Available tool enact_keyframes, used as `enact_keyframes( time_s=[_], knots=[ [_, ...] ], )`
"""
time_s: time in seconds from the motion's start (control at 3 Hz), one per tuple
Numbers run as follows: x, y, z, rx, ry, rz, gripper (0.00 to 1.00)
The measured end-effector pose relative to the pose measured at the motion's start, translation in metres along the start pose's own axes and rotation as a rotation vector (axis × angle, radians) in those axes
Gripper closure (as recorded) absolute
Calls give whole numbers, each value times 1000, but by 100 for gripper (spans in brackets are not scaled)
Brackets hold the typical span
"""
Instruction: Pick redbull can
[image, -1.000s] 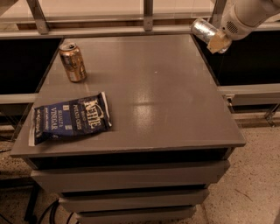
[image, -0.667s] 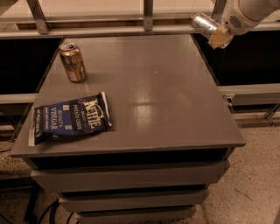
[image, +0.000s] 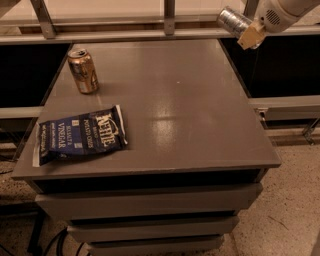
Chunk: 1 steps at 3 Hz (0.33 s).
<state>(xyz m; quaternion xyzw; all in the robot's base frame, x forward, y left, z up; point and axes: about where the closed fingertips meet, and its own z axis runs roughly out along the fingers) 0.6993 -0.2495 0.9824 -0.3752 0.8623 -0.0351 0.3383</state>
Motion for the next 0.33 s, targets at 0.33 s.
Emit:
enact_keyframes(
  time_s=[0.33],
  knots=[
    [-4, 2, 0, -16, -12, -12, 100]
  ],
)
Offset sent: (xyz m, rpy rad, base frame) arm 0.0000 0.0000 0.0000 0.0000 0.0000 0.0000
